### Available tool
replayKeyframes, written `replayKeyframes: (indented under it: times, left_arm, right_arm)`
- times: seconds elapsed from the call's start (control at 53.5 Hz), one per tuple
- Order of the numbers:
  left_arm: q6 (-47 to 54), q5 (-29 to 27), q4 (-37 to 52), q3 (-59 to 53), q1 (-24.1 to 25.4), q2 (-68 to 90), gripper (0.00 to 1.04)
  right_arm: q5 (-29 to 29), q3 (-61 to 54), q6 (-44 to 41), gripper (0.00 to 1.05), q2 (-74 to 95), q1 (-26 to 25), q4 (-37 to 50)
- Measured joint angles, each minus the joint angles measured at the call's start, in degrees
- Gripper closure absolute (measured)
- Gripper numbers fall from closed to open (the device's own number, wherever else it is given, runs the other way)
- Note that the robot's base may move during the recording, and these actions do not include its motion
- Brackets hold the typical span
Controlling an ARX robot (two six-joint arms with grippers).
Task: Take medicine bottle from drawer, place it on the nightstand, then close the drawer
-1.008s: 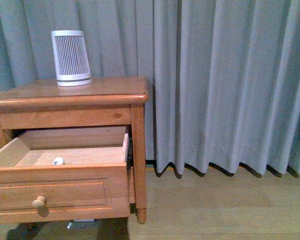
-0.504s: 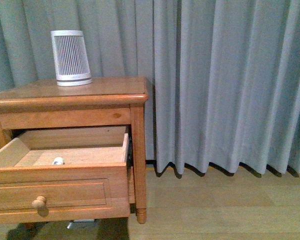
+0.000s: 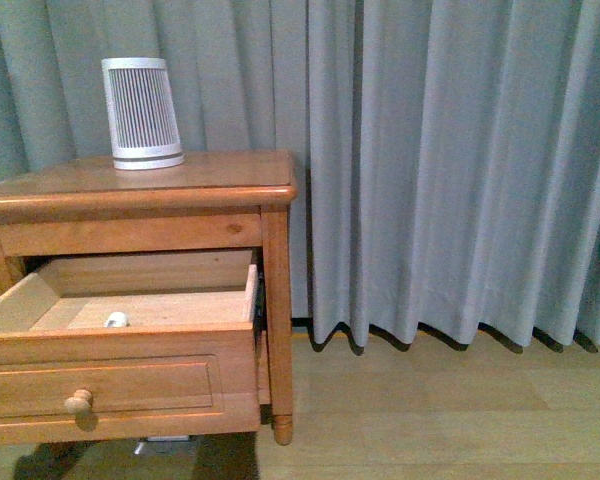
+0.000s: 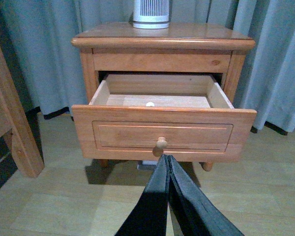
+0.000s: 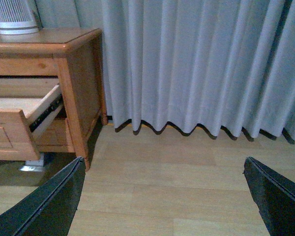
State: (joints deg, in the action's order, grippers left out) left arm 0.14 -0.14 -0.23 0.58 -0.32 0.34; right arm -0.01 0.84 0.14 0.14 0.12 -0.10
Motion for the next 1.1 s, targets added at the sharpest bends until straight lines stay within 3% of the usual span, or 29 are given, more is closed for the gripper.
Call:
replayKeyframes:
  times: [0.075,0.579,1.008,1.102]
  left_arm:
    - [-0.1,0.0,0.0,0.0,0.0,0.0,1.01]
    - [0.0,0.2,0.0,0.0,0.0,-0.1,0.06]
    - [0.0,-0.3,0.0,0.0,0.0,-0.2,0.07]
    - [0.0,-0.2,0.0,0.0,0.0,-0.2,0.07]
  right_arm:
    - [0.0,0.0,0.0,0.07,0.0,0.0,0.0]
    - [0.2,0.0,0.0,0.07,0.0,0.0,0.0]
    - [0.1,0.0,-0.1,0.07,0.2,0.0,0.0]
    - [16.2,0.5,-0.1,0.07,7.4,4.0,6.1]
